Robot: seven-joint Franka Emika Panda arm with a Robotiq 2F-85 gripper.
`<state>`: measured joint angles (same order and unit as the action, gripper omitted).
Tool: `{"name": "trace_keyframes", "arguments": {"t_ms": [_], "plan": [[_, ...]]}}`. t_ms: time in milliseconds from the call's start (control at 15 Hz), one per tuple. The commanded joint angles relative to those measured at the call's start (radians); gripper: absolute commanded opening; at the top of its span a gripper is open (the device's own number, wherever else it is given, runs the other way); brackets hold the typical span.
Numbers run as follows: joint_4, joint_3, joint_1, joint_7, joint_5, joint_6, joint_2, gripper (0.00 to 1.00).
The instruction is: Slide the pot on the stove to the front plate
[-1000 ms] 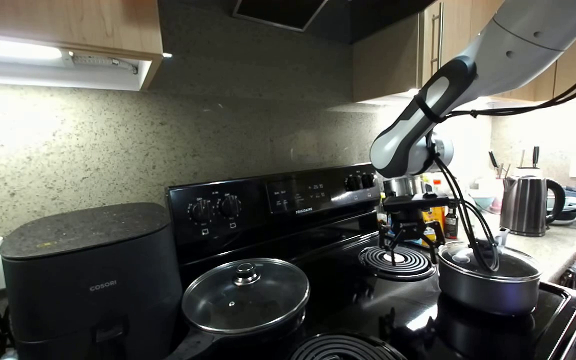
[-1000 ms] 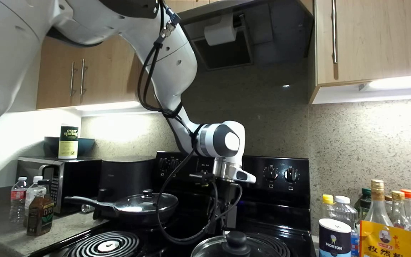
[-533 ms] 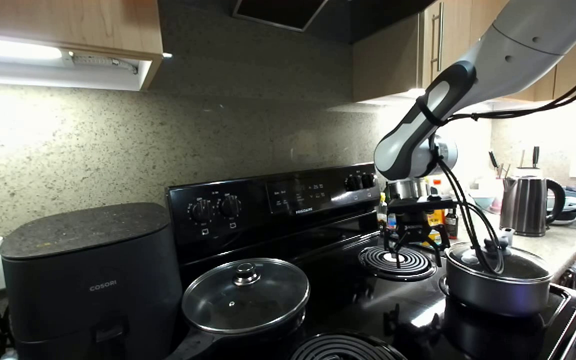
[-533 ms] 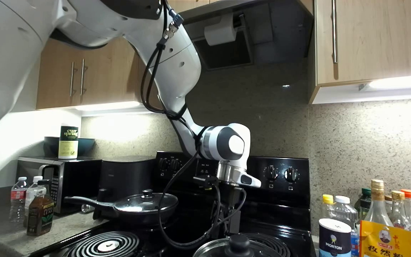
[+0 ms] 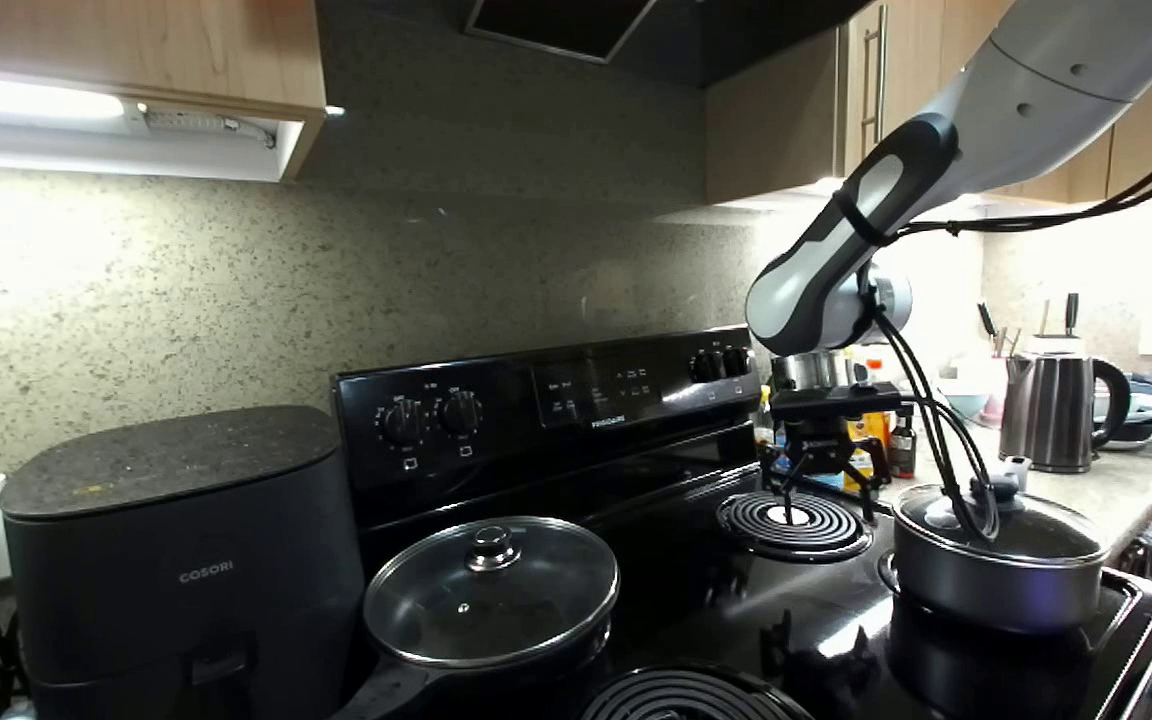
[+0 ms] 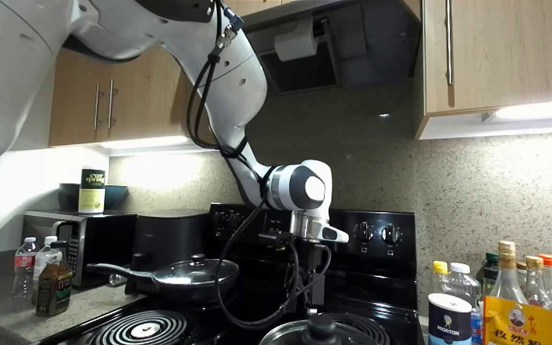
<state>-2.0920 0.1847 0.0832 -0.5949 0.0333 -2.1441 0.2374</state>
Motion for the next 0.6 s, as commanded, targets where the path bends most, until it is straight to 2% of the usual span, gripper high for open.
{"name": "trace_keyframes", "arguments": {"t_ms": [0,200,267,533], "plan": [[-0.041,0.002,-0.033,-0.06,-0.105,-0.041,-0.085,1.0],[-0.045,-0.012,-0.042,-0.083,-0.143,-0.067,-0.128,1.0],[0.001,-0.015,-0.026,-0.049,-0.11,-0.033,-0.073,1.0],[-0.006,-0.023,-0.028,-0.054,-0.12,-0.037,-0.102,1.0]]}}
